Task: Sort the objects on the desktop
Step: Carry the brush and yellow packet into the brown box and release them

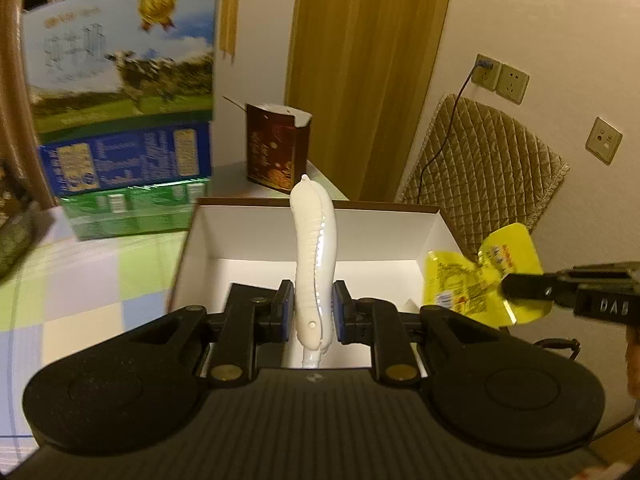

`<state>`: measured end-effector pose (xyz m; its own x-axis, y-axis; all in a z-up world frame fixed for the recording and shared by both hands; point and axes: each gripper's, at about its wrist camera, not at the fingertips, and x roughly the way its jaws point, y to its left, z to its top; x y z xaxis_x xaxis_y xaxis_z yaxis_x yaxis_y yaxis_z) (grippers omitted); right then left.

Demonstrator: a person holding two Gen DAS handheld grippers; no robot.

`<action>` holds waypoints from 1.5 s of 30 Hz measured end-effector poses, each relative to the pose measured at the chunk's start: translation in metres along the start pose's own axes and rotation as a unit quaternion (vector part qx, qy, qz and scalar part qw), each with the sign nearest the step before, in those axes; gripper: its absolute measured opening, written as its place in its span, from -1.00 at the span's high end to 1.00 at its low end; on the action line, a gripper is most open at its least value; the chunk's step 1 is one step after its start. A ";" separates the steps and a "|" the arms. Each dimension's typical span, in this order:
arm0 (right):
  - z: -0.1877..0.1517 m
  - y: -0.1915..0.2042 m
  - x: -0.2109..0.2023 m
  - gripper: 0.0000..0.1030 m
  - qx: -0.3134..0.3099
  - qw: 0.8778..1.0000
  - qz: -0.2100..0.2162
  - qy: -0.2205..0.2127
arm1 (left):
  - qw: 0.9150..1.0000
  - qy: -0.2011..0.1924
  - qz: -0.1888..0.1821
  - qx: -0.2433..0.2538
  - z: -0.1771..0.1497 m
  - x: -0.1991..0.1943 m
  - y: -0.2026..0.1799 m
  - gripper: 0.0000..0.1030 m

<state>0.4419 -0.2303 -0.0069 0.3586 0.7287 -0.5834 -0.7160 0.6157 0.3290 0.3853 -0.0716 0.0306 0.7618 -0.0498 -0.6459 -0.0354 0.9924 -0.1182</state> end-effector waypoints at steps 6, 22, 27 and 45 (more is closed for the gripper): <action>0.000 -0.014 0.030 1.00 0.013 1.000 -0.009 0.024 | 1.000 0.028 -0.005 -0.003 0.011 0.046 -0.010 0.68; -0.006 -0.037 0.080 1.00 0.033 0.997 -0.023 0.071 | 0.992 0.129 -0.002 -0.005 -0.006 0.141 -0.016 0.68; -0.007 -0.039 0.087 1.00 0.036 0.996 -0.020 0.079 | 0.990 0.141 0.003 -0.009 -0.007 0.157 -0.013 0.68; -0.010 -0.030 0.107 1.00 0.034 0.994 -0.011 0.098 | 0.990 0.141 0.007 -0.009 -0.004 0.154 -0.004 0.46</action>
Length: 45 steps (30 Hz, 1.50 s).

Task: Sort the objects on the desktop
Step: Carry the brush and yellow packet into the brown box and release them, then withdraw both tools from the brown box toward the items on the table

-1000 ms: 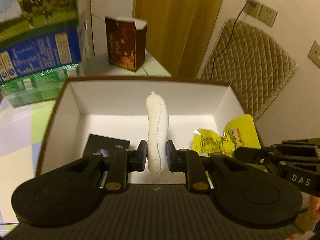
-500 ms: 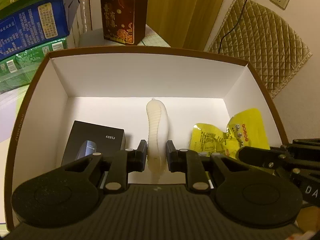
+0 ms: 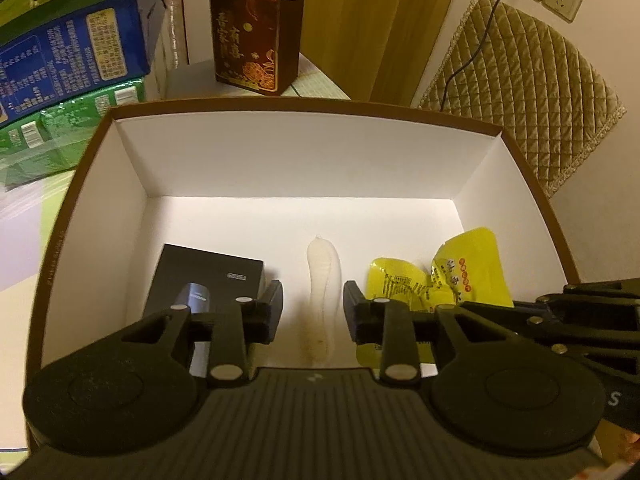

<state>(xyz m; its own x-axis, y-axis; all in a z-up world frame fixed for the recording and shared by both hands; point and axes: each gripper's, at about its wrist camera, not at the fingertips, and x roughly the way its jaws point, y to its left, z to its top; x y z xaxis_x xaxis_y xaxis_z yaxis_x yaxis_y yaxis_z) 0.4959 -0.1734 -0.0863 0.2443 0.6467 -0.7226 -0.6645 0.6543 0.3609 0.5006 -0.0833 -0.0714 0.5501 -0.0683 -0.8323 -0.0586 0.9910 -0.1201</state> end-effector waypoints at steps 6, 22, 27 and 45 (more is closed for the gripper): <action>-0.002 0.006 0.006 0.92 -0.011 1.000 0.002 0.002 | 1.000 -0.006 0.006 -0.006 -0.003 -0.011 0.009 0.38; -0.017 0.024 -0.023 -0.90 -0.071 0.997 -0.040 -0.016 | 0.998 -0.050 0.028 -0.033 -0.026 -0.077 0.034 -0.49; -0.027 0.031 -0.041 -0.96 -0.080 0.995 -0.041 -0.031 | 0.996 -0.066 0.048 -0.028 -0.043 -0.105 0.034 -0.69; -0.069 0.064 -0.097 -0.96 -0.111 0.992 -0.020 -0.050 | 0.992 -0.080 0.090 -0.047 -0.133 -0.189 0.054 -0.70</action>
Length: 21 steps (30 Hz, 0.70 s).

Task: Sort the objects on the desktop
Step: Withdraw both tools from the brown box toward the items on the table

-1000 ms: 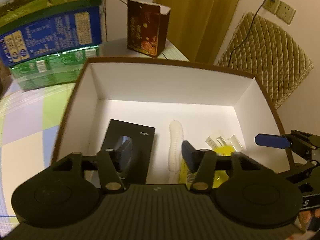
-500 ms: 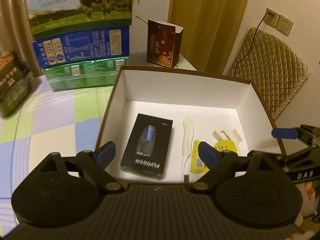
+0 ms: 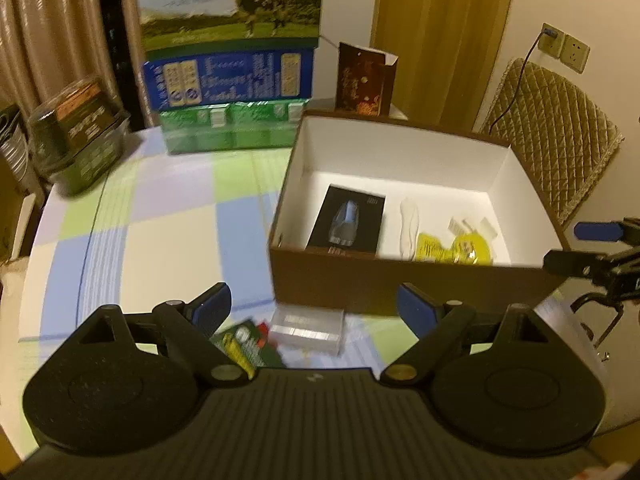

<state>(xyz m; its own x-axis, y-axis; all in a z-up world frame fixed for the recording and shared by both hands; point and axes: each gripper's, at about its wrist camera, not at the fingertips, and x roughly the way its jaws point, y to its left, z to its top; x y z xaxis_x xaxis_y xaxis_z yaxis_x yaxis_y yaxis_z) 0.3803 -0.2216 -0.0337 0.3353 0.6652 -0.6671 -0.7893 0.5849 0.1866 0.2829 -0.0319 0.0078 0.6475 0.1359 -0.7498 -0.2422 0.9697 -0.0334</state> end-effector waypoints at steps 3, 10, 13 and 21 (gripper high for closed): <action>-0.009 0.007 -0.004 -0.96 -0.006 1.000 0.006 0.008 | 1.000 0.008 0.007 -0.013 -0.017 -0.009 0.009 -0.70; -0.035 0.025 -0.006 -0.96 -0.028 0.999 0.023 0.038 | 0.999 0.033 0.020 -0.039 -0.056 -0.021 0.024 -0.70; -0.046 0.032 -0.005 -0.96 -0.039 0.998 0.030 0.050 | 0.997 0.047 0.022 -0.052 -0.072 -0.022 0.028 -0.70; -0.064 0.053 0.009 -0.96 -0.075 0.992 0.056 0.080 | 0.995 0.071 0.022 -0.073 -0.100 -0.024 0.032 -0.69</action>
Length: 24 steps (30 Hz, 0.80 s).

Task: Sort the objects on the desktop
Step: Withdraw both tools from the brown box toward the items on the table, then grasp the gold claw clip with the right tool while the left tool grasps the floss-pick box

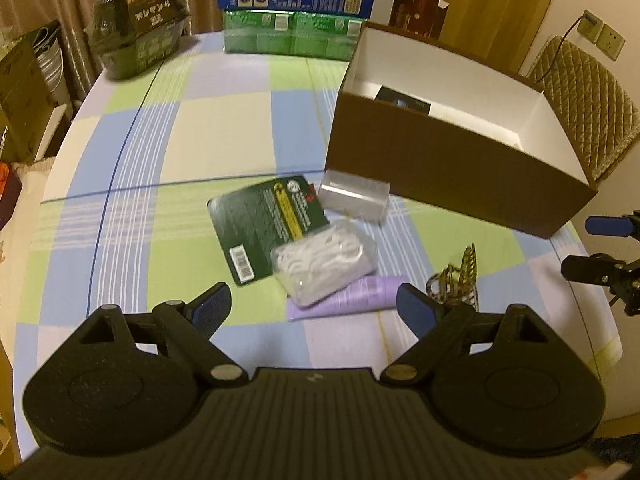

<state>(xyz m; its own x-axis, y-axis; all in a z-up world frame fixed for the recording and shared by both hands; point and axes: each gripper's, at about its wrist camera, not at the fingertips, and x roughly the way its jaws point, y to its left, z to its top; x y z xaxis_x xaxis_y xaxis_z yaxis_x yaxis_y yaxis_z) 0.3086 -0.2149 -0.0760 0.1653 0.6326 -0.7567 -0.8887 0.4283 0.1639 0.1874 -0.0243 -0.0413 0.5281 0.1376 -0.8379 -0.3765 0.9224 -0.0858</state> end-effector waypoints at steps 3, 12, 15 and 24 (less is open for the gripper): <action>-0.002 0.003 0.009 -0.96 -0.007 1.000 0.010 0.007 | 1.000 0.003 -0.001 -0.005 -0.005 0.001 0.001 -0.69; -0.014 0.016 0.042 -0.95 -0.069 0.997 0.013 0.030 | 1.000 0.017 0.001 -0.013 -0.016 0.010 0.009 -0.69; -0.017 0.022 0.051 -0.86 -0.105 0.994 0.015 0.030 | 1.000 0.023 0.002 -0.016 -0.018 0.016 0.012 -0.69; -0.019 0.041 0.087 -0.07 -0.209 0.977 0.030 0.037 | 0.999 0.038 0.003 -0.019 -0.017 0.031 0.020 -0.69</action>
<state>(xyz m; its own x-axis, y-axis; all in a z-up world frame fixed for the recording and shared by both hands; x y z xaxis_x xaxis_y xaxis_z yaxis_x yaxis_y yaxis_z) 0.2783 -0.1547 -0.1472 0.0888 0.5930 -0.8003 -0.9955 0.0797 -0.0514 0.1837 -0.0079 -0.0778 0.4662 0.1139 -0.8773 -0.4083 0.9074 -0.0992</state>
